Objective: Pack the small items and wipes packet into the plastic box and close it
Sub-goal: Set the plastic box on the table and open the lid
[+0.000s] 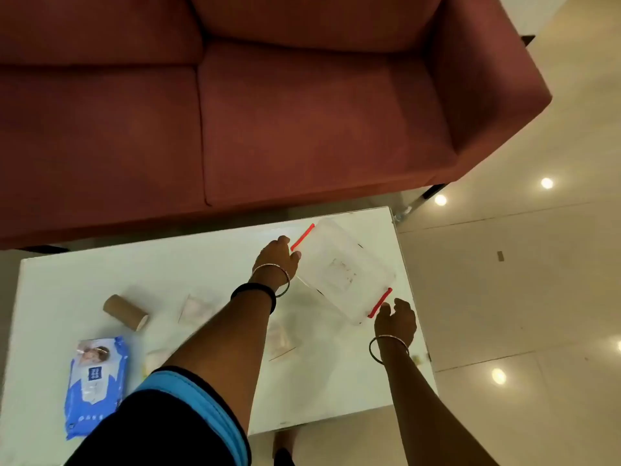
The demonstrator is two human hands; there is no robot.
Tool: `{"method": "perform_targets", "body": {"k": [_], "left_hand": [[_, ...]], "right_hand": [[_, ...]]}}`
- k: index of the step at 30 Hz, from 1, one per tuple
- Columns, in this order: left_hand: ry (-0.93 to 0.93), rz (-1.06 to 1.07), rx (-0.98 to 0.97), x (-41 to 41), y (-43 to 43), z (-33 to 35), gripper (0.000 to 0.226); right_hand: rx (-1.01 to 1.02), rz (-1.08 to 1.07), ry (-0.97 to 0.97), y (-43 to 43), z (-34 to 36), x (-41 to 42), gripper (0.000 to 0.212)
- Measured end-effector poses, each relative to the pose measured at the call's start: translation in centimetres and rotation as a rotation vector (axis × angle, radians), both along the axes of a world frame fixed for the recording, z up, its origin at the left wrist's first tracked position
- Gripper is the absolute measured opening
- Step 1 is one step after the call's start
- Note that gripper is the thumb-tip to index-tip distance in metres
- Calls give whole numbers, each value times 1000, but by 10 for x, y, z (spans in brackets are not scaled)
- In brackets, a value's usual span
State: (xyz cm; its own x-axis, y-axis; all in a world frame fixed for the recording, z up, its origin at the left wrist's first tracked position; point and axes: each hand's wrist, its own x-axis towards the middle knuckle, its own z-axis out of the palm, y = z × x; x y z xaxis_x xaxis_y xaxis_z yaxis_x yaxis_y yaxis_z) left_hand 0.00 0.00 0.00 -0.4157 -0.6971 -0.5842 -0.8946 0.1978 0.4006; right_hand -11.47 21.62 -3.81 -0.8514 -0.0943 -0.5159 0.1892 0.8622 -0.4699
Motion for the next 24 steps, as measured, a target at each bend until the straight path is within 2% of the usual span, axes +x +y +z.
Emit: {"method": "perform_targets", "body": {"k": [3, 6, 9, 14, 19, 24], "left_hand": [[19, 93, 75, -16, -5, -24, 55], [29, 140, 142, -30, -9, -45, 60], [49, 176, 153, -37, -9, -66, 61], [134, 274, 36, -38, 1, -87, 49], [194, 395, 38, -32, 9, -89, 42], [269, 443, 54, -20, 25, -79, 38]], "right_hand": [[-77, -156, -120, -2, -19, -7, 45], [-145, -193, -191, -5, -37, -11, 42], [-159, -167, -183, -6, -57, -15, 37], [-140, -163, -92, -6, -78, -22, 32], [-101, -134, -18, -6, -85, -28, 29], [-74, -170, -32, -4, -85, -33, 29]]}}
